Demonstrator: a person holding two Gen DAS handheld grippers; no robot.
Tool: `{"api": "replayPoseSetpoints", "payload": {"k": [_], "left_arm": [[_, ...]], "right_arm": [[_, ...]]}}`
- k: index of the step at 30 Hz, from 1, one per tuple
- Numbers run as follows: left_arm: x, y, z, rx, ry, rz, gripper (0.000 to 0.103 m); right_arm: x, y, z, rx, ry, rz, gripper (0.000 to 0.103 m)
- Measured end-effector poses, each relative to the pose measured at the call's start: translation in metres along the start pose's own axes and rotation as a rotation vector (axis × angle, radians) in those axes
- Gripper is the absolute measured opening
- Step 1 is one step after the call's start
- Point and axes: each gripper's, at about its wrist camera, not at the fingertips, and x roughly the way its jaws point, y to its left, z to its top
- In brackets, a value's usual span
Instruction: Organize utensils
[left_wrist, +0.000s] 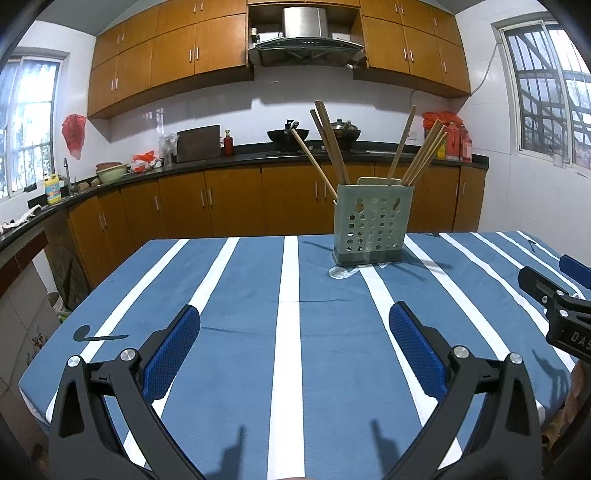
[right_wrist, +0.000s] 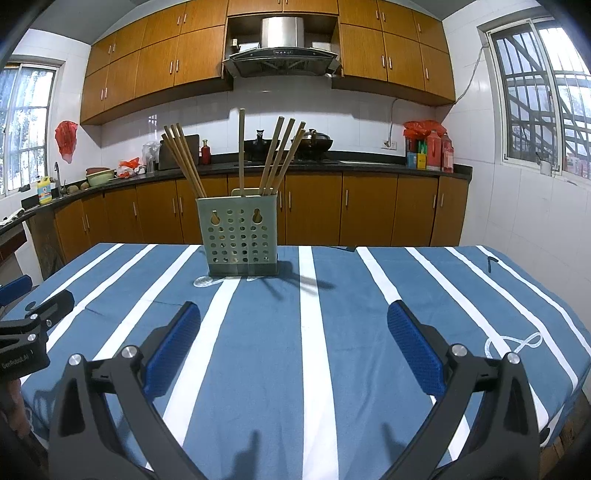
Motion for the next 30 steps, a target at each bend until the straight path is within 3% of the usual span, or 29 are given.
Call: {"api": "replayPoseSetpoints", "payload": {"k": [30], "left_arm": [[0.0010, -0.0030, -0.0001, -0.001, 0.009, -0.008, 0.101]], "right_arm": [[0.0003, 0.0009, -0.0015, 0.008, 0.006, -0.006, 0.099]]}}
